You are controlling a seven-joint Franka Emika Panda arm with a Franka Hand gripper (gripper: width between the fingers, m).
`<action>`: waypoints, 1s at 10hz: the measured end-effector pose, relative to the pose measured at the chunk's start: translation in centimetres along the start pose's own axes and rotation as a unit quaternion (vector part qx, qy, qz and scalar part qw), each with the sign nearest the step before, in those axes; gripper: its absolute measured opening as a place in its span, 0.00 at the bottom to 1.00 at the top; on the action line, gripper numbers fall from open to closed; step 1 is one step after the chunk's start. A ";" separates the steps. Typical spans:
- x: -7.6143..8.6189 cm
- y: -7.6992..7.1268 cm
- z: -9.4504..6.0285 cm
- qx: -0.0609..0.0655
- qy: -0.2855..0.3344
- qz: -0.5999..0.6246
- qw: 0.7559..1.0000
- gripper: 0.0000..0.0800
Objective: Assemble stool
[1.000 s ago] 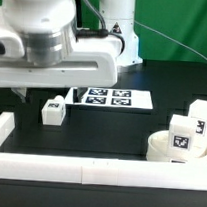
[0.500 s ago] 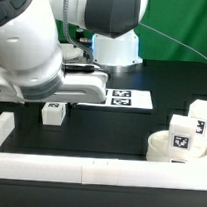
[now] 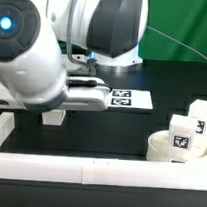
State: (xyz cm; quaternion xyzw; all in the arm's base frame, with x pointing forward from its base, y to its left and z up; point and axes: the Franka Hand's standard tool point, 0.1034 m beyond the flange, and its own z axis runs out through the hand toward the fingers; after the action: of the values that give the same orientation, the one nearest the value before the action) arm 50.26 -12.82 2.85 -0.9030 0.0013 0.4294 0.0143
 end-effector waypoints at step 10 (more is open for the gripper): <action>-0.6 1.0 4.0 0.017 -0.067 0.041 0.997 0.78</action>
Offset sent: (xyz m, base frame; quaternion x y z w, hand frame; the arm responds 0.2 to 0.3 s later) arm 0.0000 0.0000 0.0000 0.0000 0.0000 0.0000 1.0000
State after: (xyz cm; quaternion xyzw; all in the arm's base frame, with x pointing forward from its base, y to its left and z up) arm 46.73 -13.72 0.78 -0.8710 0.0446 0.4890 0.0124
